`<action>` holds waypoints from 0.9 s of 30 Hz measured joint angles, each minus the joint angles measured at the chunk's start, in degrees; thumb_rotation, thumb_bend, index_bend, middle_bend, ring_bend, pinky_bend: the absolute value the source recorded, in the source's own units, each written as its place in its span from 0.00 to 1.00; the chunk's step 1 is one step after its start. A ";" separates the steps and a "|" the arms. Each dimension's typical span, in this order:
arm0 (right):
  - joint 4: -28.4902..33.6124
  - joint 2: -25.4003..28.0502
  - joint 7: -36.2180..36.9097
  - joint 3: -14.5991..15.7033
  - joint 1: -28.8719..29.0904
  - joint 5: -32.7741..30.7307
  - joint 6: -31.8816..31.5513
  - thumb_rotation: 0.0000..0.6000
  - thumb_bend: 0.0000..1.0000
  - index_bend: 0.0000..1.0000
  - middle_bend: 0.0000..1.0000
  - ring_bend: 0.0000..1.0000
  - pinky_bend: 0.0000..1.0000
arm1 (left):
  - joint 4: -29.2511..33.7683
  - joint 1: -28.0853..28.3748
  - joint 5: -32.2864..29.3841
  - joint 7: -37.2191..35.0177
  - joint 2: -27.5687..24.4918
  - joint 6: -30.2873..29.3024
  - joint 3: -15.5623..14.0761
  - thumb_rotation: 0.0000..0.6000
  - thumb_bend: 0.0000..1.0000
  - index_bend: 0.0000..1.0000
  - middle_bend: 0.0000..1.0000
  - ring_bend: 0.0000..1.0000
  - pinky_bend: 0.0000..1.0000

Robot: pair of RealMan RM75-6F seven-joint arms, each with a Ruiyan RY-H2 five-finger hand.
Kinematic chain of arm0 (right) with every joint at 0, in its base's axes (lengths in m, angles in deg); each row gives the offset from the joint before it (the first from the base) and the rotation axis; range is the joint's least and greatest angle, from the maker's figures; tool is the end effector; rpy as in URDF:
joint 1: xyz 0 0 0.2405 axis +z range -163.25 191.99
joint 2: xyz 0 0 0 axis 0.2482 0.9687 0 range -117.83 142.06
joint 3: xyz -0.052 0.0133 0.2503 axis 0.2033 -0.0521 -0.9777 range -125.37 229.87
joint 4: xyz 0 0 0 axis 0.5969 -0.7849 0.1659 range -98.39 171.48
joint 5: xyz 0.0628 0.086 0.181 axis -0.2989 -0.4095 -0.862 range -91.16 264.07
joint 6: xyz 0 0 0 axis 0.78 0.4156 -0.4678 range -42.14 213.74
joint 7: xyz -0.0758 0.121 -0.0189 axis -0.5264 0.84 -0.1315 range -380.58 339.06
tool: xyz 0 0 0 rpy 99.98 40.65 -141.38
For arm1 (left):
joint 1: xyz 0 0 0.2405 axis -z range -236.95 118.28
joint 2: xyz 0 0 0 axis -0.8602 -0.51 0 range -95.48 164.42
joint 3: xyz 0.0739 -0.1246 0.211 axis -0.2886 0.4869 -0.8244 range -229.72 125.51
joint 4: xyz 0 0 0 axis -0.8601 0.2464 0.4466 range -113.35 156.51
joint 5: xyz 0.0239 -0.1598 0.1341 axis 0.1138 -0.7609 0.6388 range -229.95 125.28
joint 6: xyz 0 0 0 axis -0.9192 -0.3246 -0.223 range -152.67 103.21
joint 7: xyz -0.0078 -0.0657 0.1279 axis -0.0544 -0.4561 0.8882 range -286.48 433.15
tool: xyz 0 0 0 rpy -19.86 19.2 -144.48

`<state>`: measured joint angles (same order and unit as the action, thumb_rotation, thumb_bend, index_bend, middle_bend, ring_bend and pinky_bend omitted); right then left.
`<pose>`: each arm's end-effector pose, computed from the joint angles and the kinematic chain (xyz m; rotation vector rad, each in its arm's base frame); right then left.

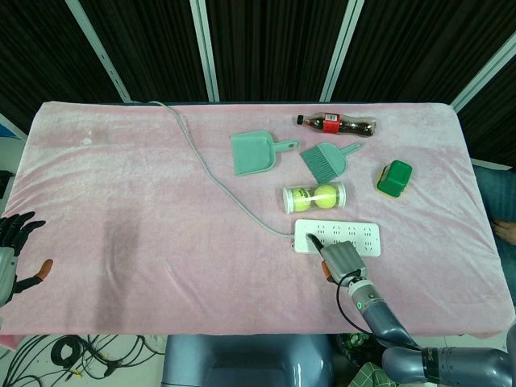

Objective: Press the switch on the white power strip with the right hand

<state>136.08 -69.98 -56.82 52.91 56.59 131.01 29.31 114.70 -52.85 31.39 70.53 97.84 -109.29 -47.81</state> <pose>-0.1909 -0.2823 -0.0171 1.9542 -1.0748 0.5066 -0.3072 0.1949 0.1666 -1.3408 -0.9280 -0.9617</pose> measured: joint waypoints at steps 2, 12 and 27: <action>-0.10 0.00 0.02 -0.02 0.00 -0.05 -0.02 1.00 0.64 0.32 0.99 1.00 1.00 | 0.06 0.00 -0.04 -0.07 -0.02 0.01 0.02 1.00 0.31 0.20 0.11 0.06 0.08; -0.20 -0.03 -1.30 0.33 0.38 -0.79 -0.14 1.00 0.64 0.51 0.99 1.00 1.00 | 0.12 0.02 -0.02 -0.02 -0.02 0.07 -0.01 1.00 0.31 0.20 0.11 0.06 0.08; 0.11 -0.51 -3.45 0.70 0.97 -1.47 -1.05 1.00 0.64 0.68 0.99 1.00 1.00 | 0.16 0.02 0.09 -0.09 -0.07 0.05 -0.04 1.00 0.31 0.20 0.11 0.06 0.08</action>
<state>136.20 -70.49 -60.27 53.61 57.57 129.55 28.26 114.86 -52.83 31.48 70.44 97.77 -109.24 -47.85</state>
